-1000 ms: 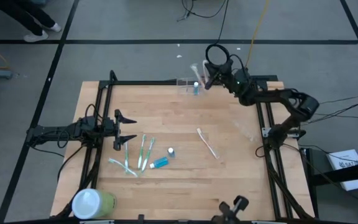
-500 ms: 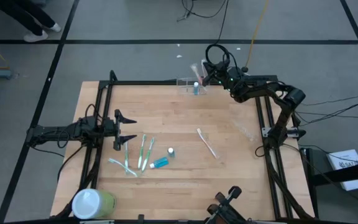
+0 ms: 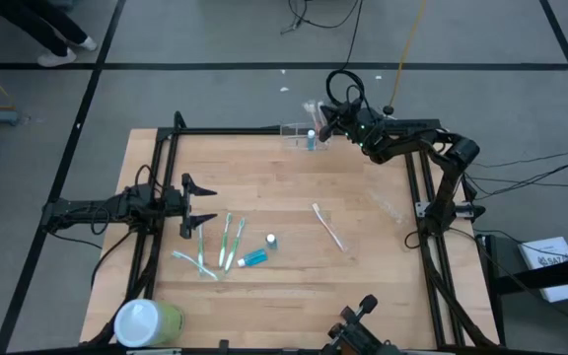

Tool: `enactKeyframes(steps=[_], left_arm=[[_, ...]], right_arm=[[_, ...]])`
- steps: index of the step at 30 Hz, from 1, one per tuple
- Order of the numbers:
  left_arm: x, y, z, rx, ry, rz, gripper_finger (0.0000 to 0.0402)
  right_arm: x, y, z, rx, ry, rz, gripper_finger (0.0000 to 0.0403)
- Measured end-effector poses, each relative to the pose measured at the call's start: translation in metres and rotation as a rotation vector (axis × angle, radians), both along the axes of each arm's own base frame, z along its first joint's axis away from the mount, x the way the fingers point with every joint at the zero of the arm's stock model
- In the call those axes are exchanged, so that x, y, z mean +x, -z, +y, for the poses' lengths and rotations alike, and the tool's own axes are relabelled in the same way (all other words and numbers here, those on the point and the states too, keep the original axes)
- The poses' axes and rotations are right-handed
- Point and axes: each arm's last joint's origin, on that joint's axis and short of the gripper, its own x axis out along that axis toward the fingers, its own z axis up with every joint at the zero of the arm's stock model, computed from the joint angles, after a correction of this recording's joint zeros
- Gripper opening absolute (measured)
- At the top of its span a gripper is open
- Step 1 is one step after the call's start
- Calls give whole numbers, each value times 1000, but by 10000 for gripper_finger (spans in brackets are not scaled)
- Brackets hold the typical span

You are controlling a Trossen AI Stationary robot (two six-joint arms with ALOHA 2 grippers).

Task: Pick & Place toothbrushing station
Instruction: Put the orange toothbrush into the transparent organizer

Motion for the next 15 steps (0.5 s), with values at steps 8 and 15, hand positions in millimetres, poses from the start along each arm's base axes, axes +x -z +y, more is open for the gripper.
enactKeyframes(steps=[8, 15], left_arm=[[0, 0, 0, 0, 0, 0, 310], [0, 0, 0, 0, 0, 0, 310]], right_arm=[[0, 5, 0, 35, 1, 34, 0], [0, 4, 0, 44, 2, 14, 15]])
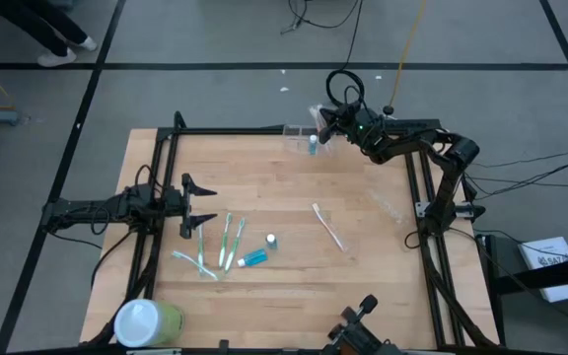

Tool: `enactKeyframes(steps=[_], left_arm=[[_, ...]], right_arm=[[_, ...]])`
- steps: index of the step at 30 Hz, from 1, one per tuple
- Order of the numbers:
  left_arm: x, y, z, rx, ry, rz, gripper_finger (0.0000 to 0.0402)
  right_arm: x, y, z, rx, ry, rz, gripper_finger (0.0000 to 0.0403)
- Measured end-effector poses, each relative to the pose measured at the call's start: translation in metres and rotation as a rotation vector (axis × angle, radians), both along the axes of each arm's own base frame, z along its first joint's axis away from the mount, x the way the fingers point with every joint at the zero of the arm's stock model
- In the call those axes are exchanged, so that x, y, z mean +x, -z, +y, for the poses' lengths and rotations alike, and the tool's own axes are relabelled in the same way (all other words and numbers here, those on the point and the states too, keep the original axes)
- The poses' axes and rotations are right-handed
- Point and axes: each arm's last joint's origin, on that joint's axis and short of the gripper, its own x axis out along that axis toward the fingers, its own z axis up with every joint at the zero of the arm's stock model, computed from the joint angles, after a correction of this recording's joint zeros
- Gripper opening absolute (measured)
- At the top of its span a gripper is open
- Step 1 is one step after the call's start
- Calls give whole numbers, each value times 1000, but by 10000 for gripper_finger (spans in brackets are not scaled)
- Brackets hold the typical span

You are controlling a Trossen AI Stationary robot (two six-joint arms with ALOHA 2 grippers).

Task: Pick & Place toothbrushing station
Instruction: Put the orange toothbrush into the transparent organizer, then adjust the transparent organizer

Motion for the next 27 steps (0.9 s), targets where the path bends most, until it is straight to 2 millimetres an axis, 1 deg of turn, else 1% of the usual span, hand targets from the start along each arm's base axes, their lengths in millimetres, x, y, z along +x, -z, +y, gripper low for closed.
enactKeyframes(steps=[8, 13, 16, 19, 23, 27], left_arm=[[0, 0, 0, 0, 0, 0, 310], [0, 0, 0, 0, 0, 0, 310], [0, 0, 0, 0, 0, 0, 310], [0, 0, 0, 0, 0, 0, 310], [0, 0, 0, 0, 0, 0, 310], [0, 0, 0, 0, 0, 0, 310]], right_arm=[[-1, -9, 2, -20, -1, -20, 86], [-1, -24, 7, -50, -12, -45, 130], [-1, -39, 14, -64, -25, -56, 150], [-1, -52, 24, -71, -46, -44, 162], [-2, -66, 37, -89, -74, -5, 167], [-2, -67, 42, -80, -57, 57, 163]])
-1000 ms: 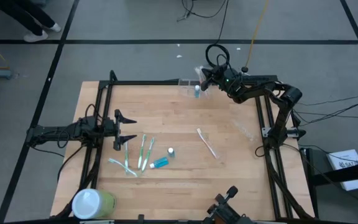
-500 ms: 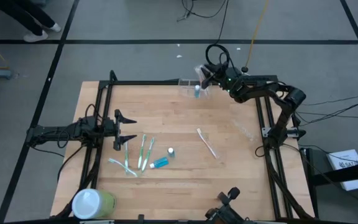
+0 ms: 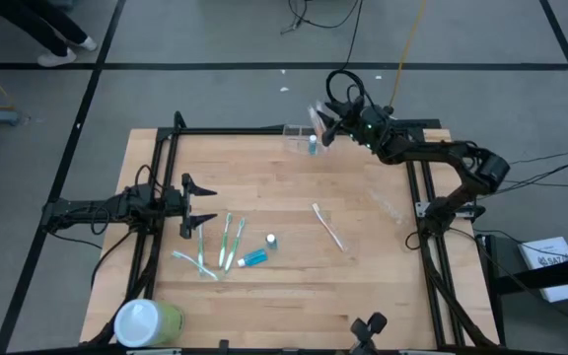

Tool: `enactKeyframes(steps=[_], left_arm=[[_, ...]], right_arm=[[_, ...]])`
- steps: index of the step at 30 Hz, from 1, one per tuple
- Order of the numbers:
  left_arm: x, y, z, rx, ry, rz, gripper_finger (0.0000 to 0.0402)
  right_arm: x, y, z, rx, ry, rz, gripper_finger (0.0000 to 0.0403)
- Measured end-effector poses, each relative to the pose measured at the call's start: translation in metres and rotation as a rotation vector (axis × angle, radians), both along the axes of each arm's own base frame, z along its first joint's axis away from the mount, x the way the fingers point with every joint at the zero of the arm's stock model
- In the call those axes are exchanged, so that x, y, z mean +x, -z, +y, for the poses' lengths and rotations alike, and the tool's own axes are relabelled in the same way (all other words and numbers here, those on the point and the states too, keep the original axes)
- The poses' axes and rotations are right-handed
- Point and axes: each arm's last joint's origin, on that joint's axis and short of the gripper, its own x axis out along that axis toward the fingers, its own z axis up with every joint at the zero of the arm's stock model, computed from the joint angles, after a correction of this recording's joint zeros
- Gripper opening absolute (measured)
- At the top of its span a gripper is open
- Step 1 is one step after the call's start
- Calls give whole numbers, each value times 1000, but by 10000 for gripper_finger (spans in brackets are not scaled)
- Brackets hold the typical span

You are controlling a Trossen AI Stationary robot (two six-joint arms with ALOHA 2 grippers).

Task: Pick & Place toothbrushing station
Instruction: Adjust the transparent organizer

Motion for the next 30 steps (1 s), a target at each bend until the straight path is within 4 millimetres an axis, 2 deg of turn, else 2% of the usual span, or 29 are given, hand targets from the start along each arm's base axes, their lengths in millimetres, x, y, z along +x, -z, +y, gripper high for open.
enactKeyframes(steps=[4, 12, 15, 21, 30], left_arm=[[0, 0, 0, 0, 0, 0, 310], [0, 0, 0, 0, 0, 0, 310], [0, 0, 0, 0, 0, 0, 310], [0, 0, 0, 0, 0, 0, 310], [0, 0, 0, 0, 0, 0, 310]], right_arm=[[0, 9, 2, 63, 6, 74, 161], [3, 43, 26, 368, -275, 320, 155], [0, 54, 34, 420, -292, 441, 148], [-11, 73, 34, 394, -176, 483, 136], [-24, 80, 27, 346, -123, 412, 130]])
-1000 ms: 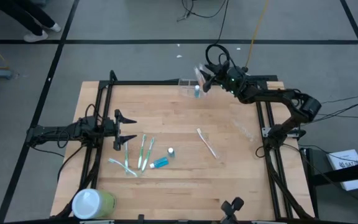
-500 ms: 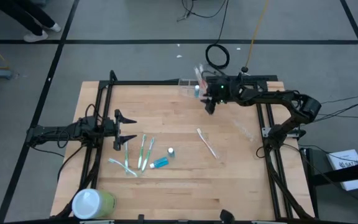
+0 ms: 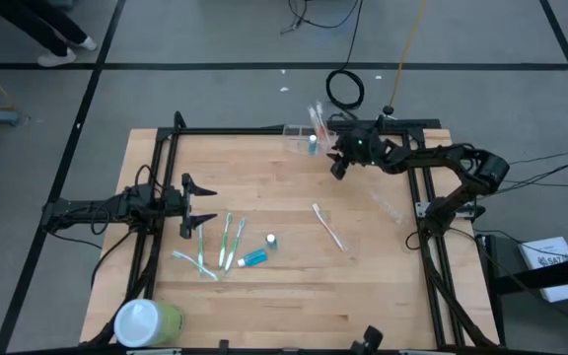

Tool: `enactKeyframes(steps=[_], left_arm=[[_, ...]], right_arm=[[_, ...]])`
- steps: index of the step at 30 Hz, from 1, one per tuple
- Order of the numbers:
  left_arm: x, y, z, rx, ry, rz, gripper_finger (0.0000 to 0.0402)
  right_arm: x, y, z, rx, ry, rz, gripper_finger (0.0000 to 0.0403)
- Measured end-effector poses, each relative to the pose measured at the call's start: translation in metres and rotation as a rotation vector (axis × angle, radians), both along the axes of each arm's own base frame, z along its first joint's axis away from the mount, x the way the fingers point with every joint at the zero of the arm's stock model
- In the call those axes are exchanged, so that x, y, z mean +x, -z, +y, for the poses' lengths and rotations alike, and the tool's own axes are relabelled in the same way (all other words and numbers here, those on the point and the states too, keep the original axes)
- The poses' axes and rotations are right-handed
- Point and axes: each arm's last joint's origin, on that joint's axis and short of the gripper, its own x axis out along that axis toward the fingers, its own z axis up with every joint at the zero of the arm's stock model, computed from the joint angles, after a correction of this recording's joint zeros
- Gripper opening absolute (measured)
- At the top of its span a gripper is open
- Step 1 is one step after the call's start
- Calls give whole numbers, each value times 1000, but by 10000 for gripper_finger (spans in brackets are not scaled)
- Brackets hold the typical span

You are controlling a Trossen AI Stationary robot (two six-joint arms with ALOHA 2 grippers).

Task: Pick & Place toothbrushing station
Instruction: Adjust the transparent organizer

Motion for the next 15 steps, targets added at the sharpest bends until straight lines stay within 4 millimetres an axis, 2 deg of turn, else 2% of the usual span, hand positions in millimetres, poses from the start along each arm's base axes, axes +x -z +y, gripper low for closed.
enactKeyframes(steps=[15], left_arm=[[0, 0, 0, 0, 0, -1, 310]], right_arm=[[-3, -3, -7, -61, 61, -34, 130]])
